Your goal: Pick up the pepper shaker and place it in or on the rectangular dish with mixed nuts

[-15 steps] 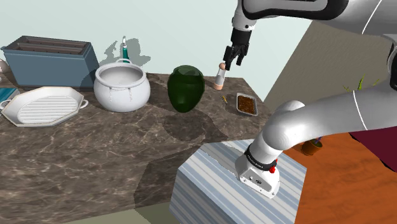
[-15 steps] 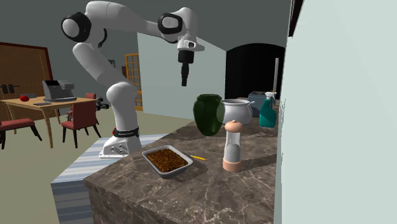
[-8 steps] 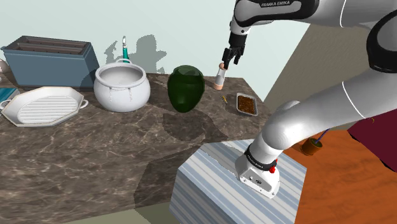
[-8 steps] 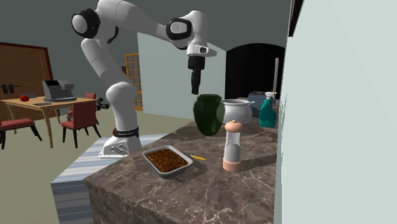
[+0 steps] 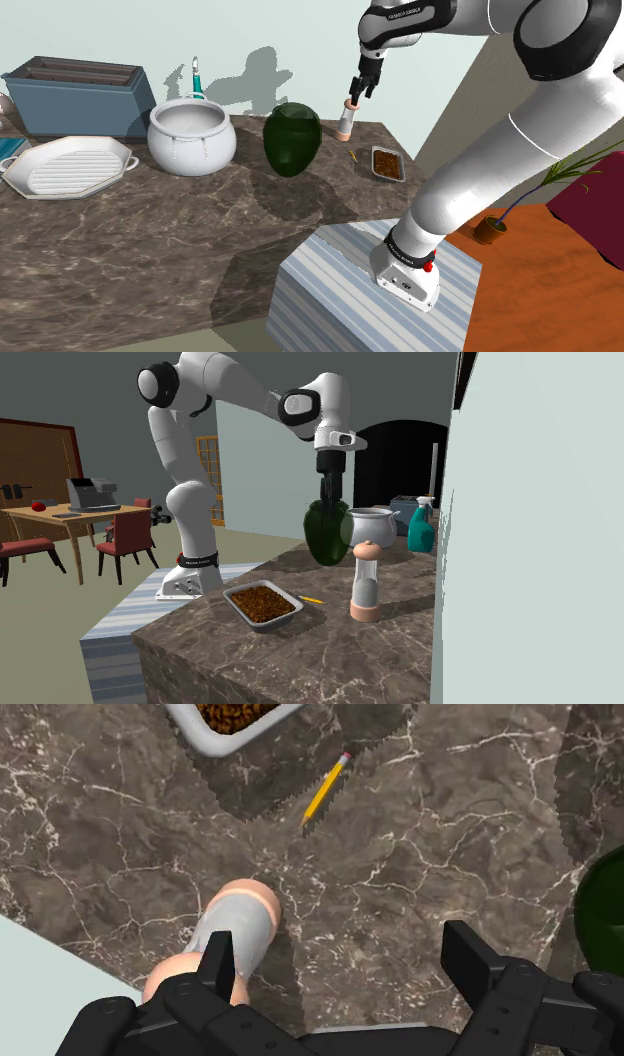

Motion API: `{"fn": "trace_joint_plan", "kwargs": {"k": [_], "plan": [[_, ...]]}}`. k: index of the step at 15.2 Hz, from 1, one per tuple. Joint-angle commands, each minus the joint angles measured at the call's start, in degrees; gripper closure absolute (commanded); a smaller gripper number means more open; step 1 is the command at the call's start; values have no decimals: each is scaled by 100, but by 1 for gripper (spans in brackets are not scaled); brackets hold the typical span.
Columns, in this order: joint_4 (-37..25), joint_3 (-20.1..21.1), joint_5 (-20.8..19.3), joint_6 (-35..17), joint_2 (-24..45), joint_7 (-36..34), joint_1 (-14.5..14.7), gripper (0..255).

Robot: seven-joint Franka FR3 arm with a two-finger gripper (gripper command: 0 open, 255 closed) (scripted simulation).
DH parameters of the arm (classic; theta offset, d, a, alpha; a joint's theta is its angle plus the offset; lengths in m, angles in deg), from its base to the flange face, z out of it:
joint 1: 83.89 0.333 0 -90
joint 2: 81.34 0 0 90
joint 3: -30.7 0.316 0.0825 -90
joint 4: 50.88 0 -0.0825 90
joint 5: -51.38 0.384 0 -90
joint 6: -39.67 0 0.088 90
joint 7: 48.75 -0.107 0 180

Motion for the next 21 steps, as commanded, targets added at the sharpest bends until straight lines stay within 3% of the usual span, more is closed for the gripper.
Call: {"fn": "trace_joint_plan", "kwargs": {"k": [1,8,15,21], "plan": [[-187,-146,97,-259,371,223,-9,0],[-1182,-508,788,-814,1766,1161,-192,0],[-929,-516,966,-1359,2089,1287,-272,0],[-929,-515,966,-1359,2089,1287,-273,0]]}}
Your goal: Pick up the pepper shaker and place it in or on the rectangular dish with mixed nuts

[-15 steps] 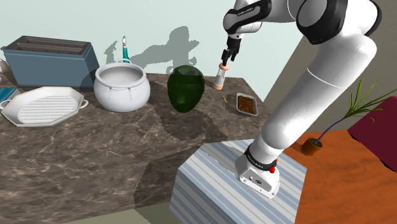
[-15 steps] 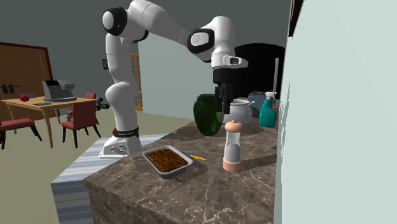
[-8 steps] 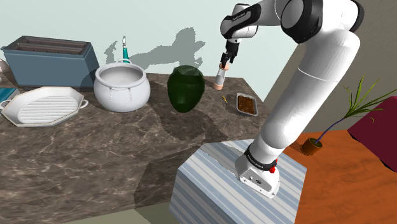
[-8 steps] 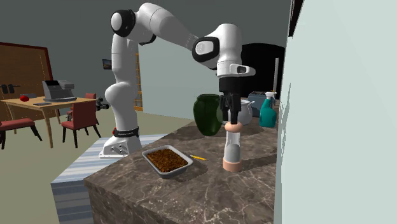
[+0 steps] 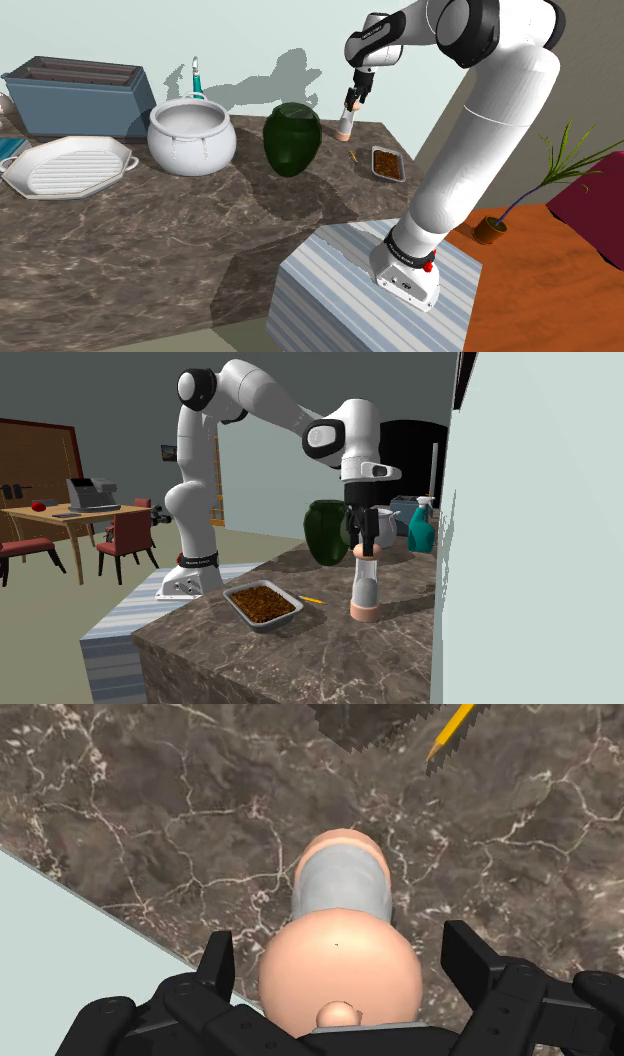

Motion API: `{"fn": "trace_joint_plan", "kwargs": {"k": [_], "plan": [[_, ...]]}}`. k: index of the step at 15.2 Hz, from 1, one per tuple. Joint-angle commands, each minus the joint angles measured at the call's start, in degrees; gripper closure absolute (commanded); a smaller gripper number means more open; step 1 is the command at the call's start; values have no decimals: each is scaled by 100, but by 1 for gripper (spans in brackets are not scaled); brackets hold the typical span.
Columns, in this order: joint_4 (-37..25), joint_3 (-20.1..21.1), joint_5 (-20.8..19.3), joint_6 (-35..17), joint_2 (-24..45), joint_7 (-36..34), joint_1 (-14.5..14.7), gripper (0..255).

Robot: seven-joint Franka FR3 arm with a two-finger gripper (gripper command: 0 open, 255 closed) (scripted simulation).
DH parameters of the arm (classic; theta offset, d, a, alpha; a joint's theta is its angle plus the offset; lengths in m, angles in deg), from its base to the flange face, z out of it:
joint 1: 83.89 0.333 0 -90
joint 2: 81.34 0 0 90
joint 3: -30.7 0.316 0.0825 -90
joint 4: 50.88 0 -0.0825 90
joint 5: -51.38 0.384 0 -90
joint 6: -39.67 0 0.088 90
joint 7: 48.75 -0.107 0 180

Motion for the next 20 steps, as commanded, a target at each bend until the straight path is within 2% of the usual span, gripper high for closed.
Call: {"fn": "trace_joint_plan", "kwargs": {"k": [1,2,3,12,20], "plan": [[2,0,1,-3,1,1,0,0],[1,0,0,-1,0,0,0,0],[1,0,0,-1,0,0,0,255],[2,0,1,-3,1,1,0,255],[-342,-10,-138,583,-274,-46,41,255]]}}
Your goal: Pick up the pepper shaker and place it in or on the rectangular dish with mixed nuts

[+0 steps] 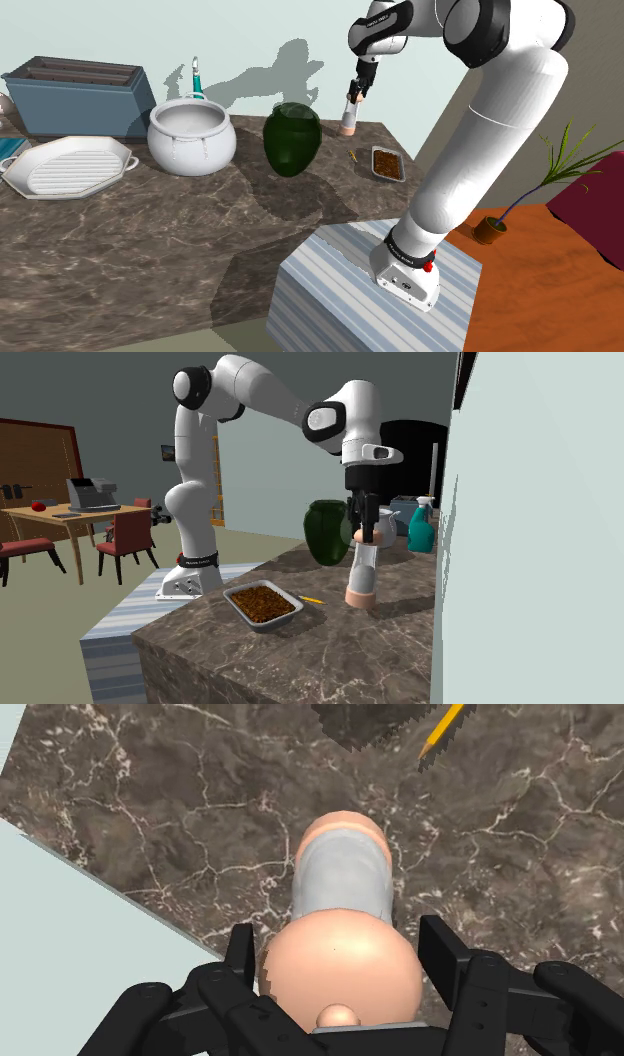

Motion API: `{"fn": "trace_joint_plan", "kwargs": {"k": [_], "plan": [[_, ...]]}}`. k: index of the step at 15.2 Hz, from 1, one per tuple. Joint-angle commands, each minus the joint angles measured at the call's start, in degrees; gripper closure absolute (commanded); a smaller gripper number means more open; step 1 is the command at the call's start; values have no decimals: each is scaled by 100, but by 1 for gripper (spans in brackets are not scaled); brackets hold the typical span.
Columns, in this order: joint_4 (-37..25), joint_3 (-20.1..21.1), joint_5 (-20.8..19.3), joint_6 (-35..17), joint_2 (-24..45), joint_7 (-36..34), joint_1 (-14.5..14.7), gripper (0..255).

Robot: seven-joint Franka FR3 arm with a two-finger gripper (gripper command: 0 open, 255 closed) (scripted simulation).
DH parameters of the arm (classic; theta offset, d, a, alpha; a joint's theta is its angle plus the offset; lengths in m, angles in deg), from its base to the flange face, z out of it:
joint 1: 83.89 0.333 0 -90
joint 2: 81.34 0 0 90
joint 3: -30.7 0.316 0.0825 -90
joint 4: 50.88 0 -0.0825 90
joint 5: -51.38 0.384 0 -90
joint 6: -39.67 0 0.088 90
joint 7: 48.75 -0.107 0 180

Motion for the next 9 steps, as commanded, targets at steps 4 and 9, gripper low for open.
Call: {"fn": "trace_joint_plan", "kwargs": {"k": [4,9], "plan": [[-238,3,-72,374,-153,-21,23,255],[-519,9,-113,746,-256,-19,38,255]]}}
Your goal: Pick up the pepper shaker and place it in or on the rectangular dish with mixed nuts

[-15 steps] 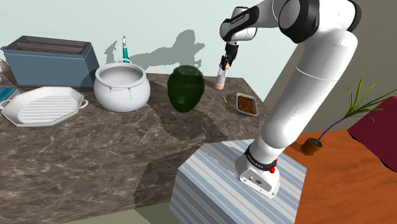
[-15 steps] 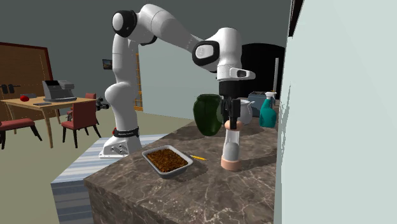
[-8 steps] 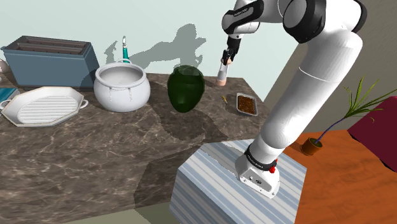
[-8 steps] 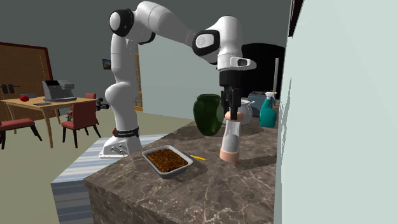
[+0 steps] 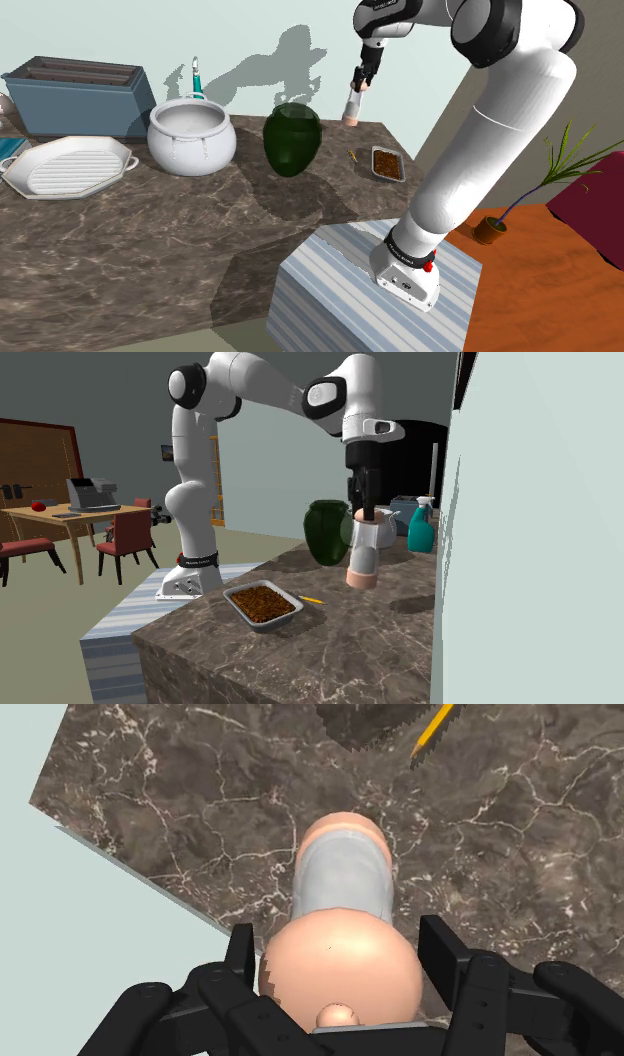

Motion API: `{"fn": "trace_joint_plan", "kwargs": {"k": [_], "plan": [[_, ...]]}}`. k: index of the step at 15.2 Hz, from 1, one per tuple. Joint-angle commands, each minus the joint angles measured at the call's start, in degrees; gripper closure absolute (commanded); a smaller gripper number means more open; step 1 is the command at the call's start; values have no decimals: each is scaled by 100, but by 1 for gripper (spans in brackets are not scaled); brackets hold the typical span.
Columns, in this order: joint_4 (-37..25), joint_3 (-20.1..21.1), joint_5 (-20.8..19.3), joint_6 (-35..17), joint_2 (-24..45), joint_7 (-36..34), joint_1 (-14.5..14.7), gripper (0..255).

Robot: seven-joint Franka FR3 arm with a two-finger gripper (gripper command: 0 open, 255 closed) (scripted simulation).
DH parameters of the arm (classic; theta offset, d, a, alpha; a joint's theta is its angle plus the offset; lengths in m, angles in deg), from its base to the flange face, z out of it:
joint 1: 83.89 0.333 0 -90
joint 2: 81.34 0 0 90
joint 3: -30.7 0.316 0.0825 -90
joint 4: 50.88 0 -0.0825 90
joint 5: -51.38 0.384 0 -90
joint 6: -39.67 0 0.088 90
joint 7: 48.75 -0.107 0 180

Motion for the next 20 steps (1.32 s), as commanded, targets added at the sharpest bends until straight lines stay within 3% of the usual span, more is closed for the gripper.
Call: {"fn": "trace_joint_plan", "kwargs": {"k": [1,6,12,20], "plan": [[-90,8,-23,134,-47,-14,12,255],[-408,15,-41,507,-110,5,23,255],[663,67,-803,709,-1542,-197,-67,255],[1661,299,-1521,1364,-3308,-202,-521,255]]}}
